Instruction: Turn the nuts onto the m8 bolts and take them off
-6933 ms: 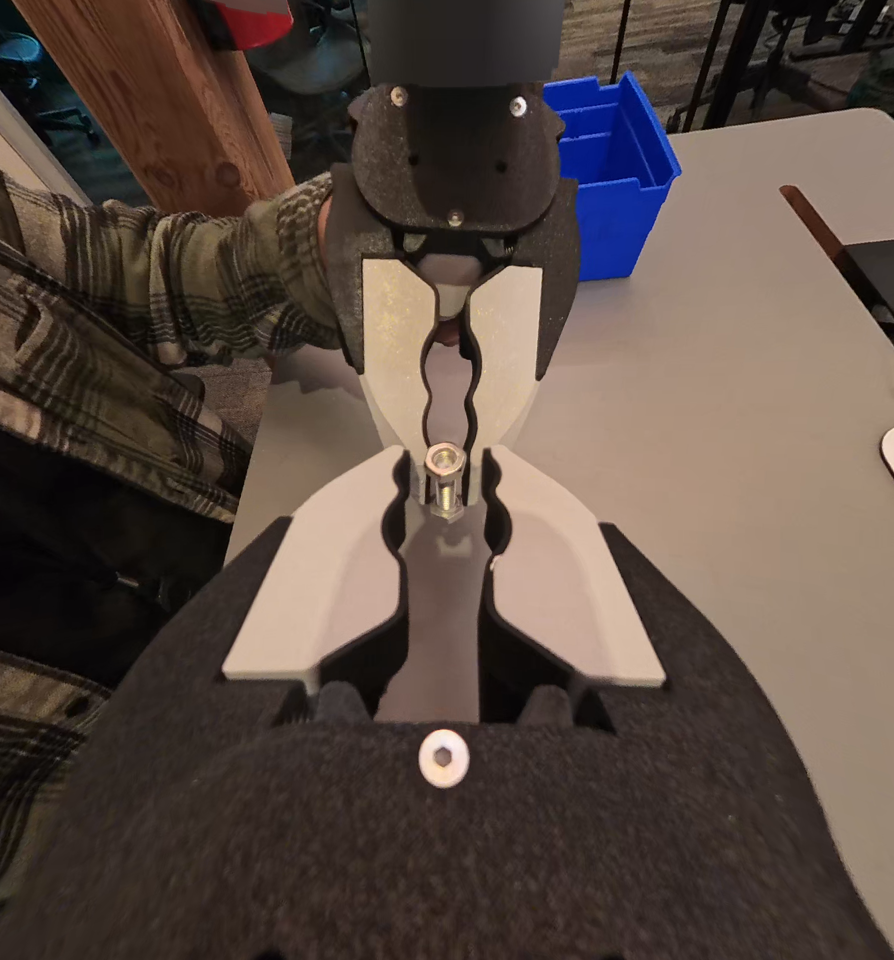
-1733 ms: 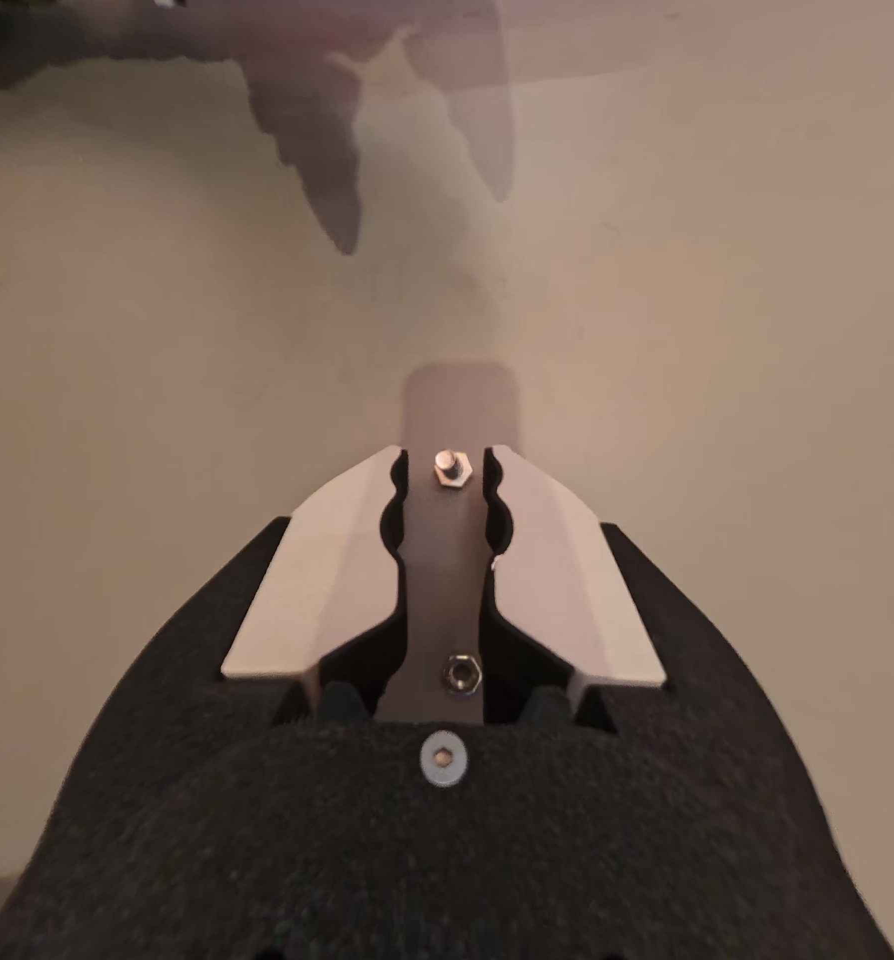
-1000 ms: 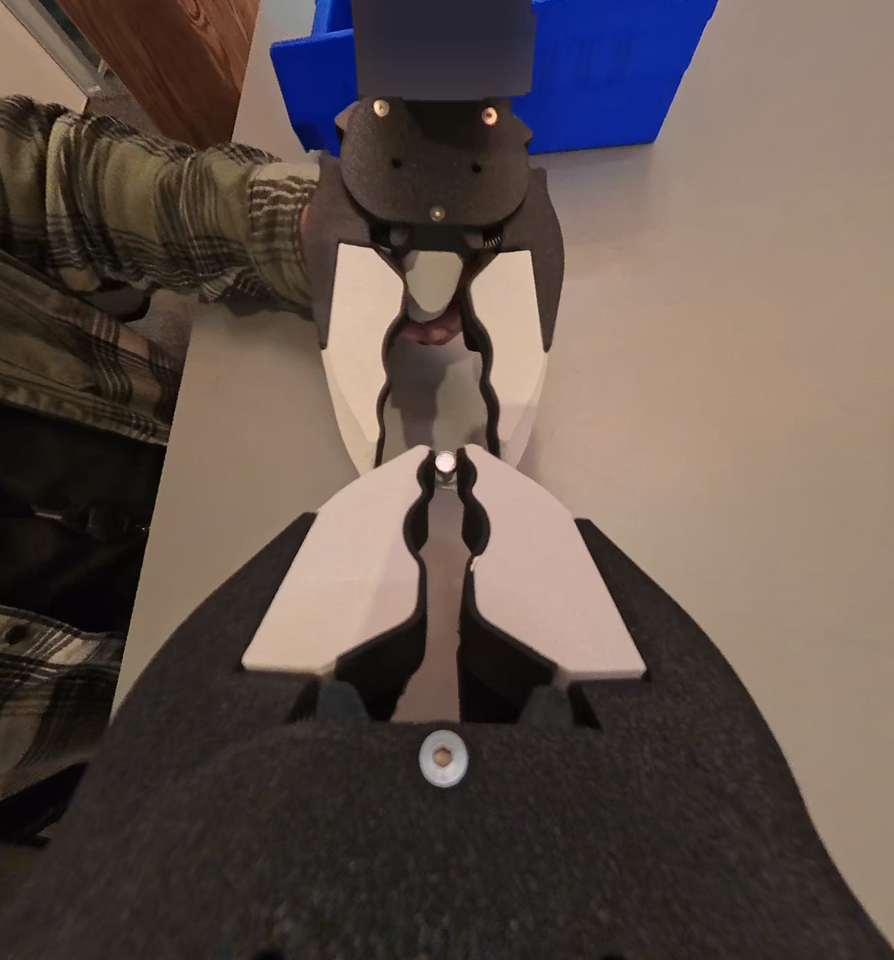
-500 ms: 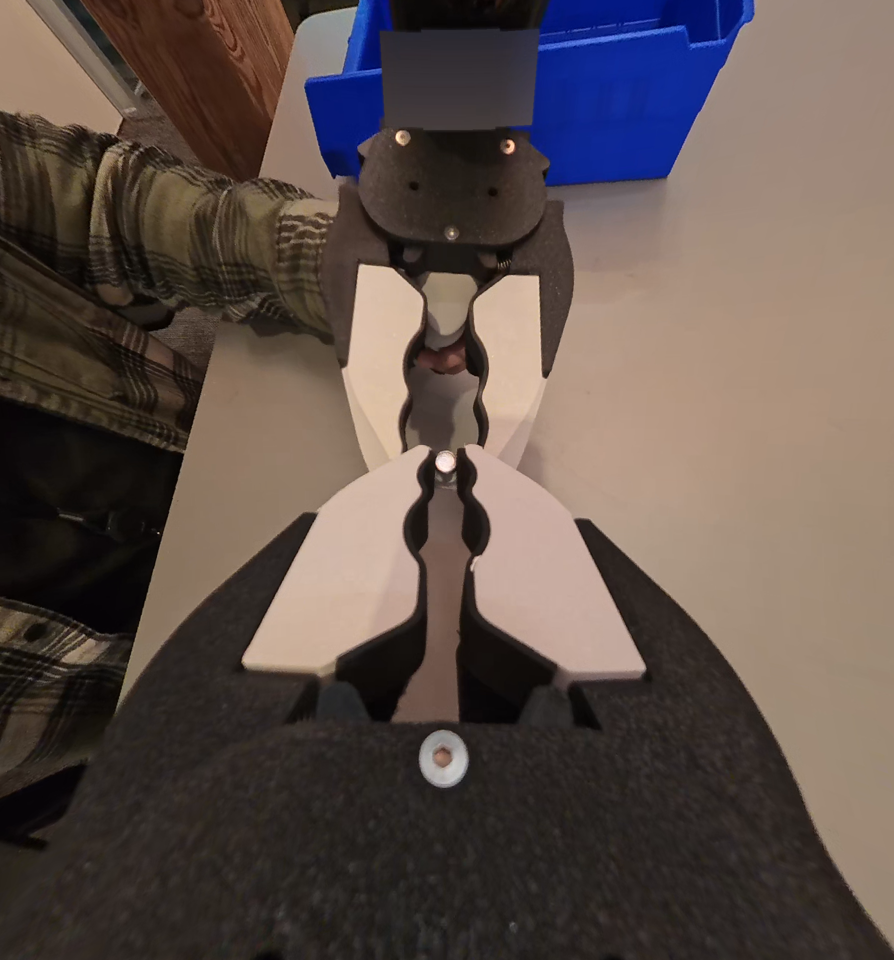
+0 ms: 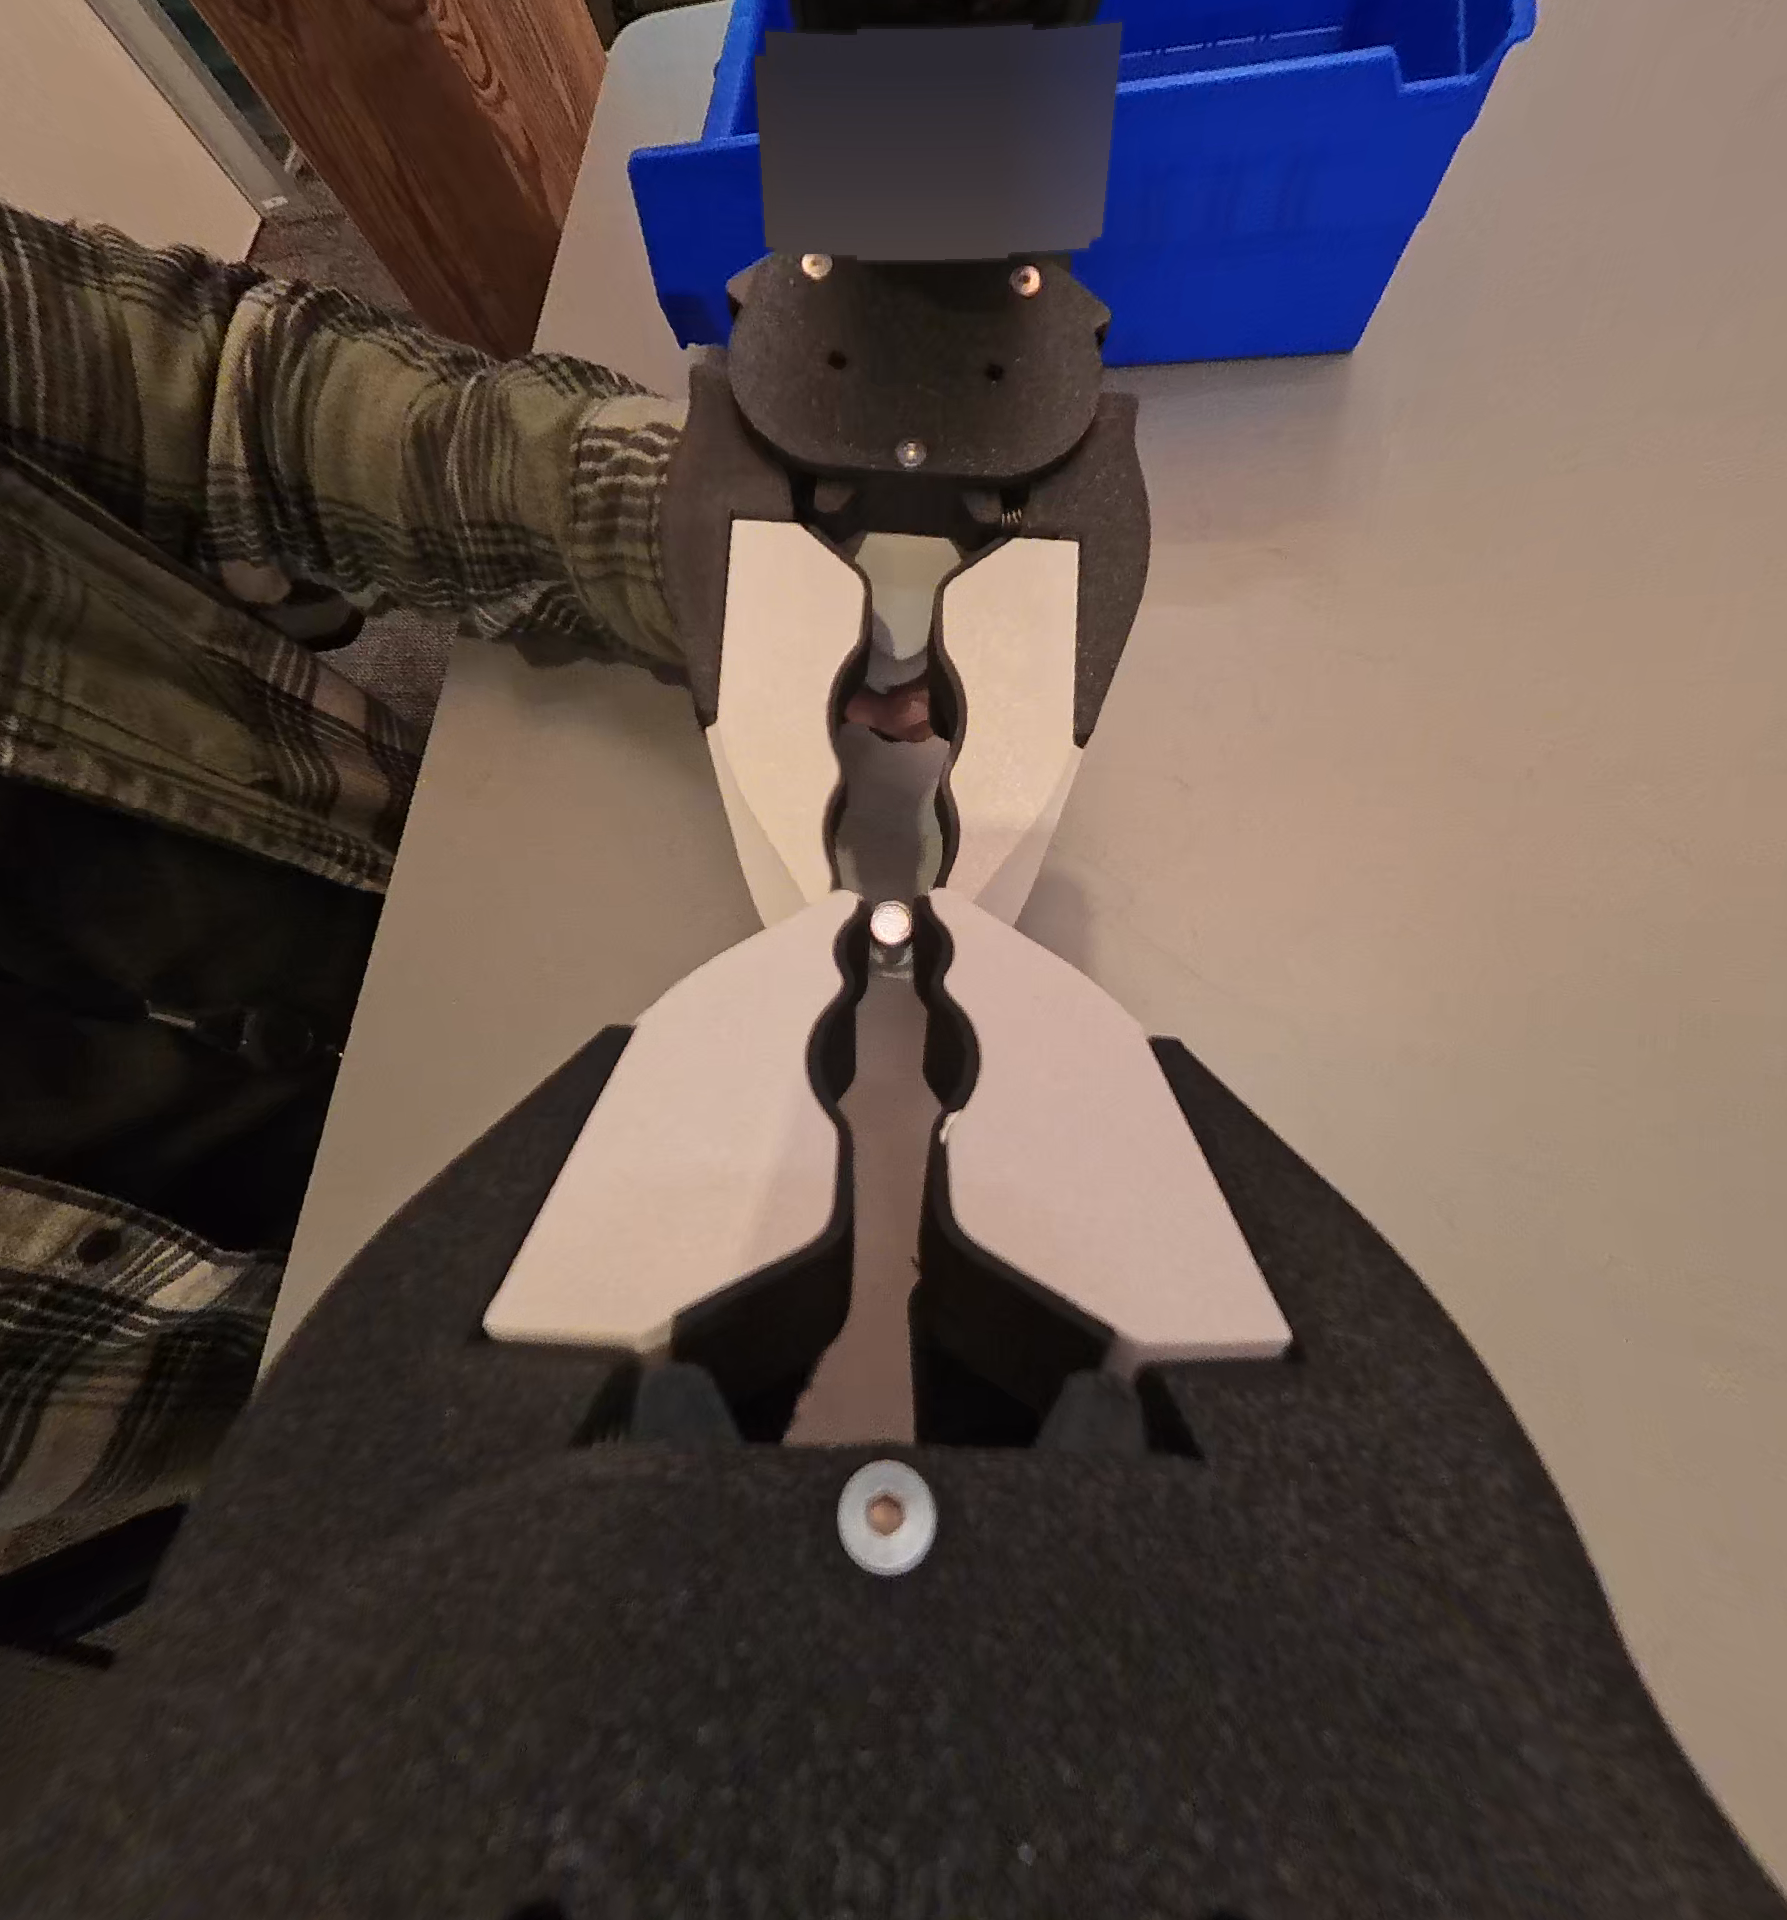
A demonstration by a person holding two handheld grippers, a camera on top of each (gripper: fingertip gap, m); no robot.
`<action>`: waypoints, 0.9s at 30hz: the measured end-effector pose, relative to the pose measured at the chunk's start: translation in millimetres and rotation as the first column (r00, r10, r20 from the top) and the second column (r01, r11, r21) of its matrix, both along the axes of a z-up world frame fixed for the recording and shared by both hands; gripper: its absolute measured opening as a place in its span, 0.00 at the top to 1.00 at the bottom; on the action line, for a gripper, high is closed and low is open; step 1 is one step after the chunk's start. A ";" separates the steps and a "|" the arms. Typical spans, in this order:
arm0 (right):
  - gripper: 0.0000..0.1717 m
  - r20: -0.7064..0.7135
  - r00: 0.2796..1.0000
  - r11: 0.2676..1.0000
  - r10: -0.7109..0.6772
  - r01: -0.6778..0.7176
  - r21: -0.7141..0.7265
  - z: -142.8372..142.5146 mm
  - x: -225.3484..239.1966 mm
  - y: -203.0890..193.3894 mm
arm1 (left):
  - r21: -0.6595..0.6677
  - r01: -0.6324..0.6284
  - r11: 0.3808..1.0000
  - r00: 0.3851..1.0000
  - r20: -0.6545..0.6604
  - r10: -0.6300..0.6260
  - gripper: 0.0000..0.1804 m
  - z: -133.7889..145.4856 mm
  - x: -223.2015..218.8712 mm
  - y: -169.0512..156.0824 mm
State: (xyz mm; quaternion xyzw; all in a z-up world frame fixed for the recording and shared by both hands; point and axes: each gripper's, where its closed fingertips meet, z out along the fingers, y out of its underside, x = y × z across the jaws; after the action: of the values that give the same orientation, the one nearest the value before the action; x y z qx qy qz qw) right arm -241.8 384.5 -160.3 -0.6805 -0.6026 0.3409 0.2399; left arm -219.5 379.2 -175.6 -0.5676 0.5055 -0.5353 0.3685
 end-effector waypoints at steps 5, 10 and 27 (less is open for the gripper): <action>0.96 -0.020 1.000 1.000 0.000 0.000 -0.002 2.7 -0.9 -0.8 | 0.003 -0.005 1.000 1.000 0.006 0.005 0.91 1.8 -0.5 0.4; 0.93 -0.040 0.999 1.000 0.001 -0.001 0.004 6.2 1.9 -0.2 | 0.012 -0.024 1.000 0.999 0.032 0.024 0.91 4.6 -1.4 1.3; 0.82 0.206 0.966 0.988 -0.155 0.150 0.038 -123.9 75.3 -12.0 | -0.014 -0.109 0.994 0.985 0.135 0.109 0.92 5.0 -26.1 17.2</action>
State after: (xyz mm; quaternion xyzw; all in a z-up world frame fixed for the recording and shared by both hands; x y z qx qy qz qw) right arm -166.5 372.5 -284.2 -0.7539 -0.5741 0.2418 0.2086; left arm -245.6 396.4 -170.6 -0.5580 0.4456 -0.5534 0.4288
